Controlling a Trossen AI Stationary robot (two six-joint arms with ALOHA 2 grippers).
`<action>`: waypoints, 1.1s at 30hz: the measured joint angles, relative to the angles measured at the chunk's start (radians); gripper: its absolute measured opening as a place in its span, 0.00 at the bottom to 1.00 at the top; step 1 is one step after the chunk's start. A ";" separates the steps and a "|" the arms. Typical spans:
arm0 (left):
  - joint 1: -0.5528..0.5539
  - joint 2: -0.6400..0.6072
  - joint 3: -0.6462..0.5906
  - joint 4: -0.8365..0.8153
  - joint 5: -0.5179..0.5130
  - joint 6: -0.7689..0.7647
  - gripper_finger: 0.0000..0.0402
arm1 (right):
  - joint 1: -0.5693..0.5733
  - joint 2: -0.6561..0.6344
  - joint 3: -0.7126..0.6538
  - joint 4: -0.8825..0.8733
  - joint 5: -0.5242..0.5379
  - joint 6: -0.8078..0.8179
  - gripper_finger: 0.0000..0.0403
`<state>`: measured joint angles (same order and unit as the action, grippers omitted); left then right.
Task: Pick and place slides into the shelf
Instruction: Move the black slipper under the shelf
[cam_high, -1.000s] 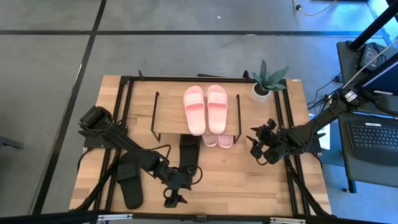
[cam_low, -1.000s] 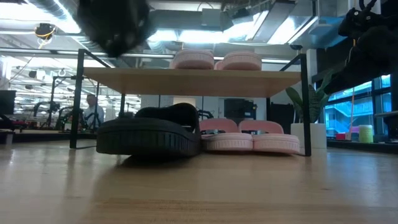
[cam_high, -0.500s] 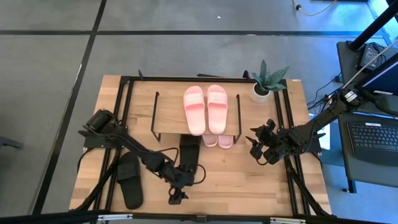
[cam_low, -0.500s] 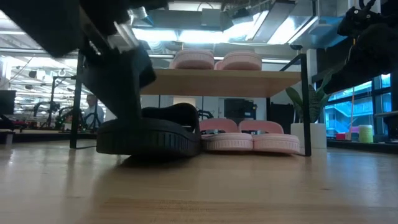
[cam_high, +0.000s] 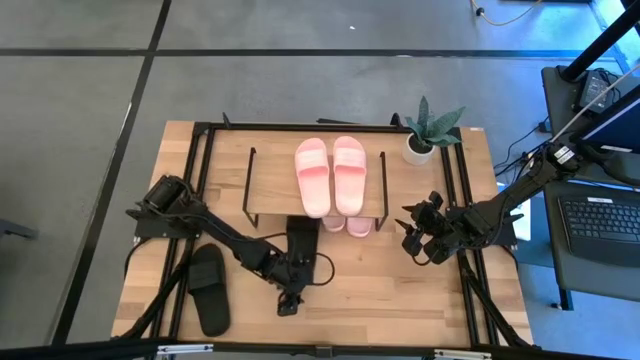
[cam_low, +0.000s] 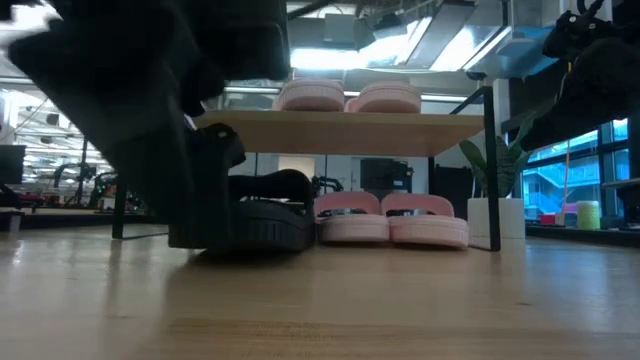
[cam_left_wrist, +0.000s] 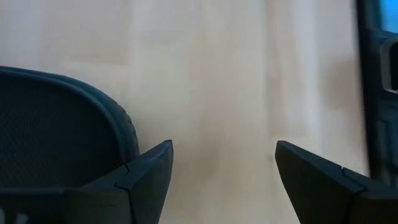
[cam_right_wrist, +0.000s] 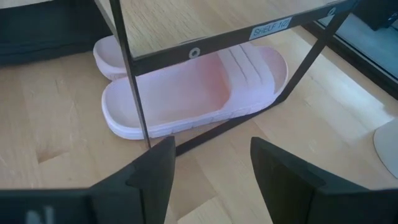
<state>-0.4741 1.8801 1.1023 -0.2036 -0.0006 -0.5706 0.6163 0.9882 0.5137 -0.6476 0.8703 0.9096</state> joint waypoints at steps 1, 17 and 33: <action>0.004 0.000 0.000 -0.005 -0.012 -0.003 0.68 | 0.000 0.000 0.000 0.000 0.000 -0.001 0.52; 0.071 0.000 0.000 -0.074 -0.116 0.052 0.68 | 0.000 0.000 0.000 -0.002 0.000 -0.006 0.52; 0.174 0.000 0.000 -0.111 -0.169 0.207 0.68 | 0.000 0.000 0.000 -0.001 0.000 -0.028 0.52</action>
<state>-0.3005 1.8801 1.1023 -0.3145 -0.1691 -0.3637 0.6166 0.9882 0.5137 -0.6487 0.8703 0.8819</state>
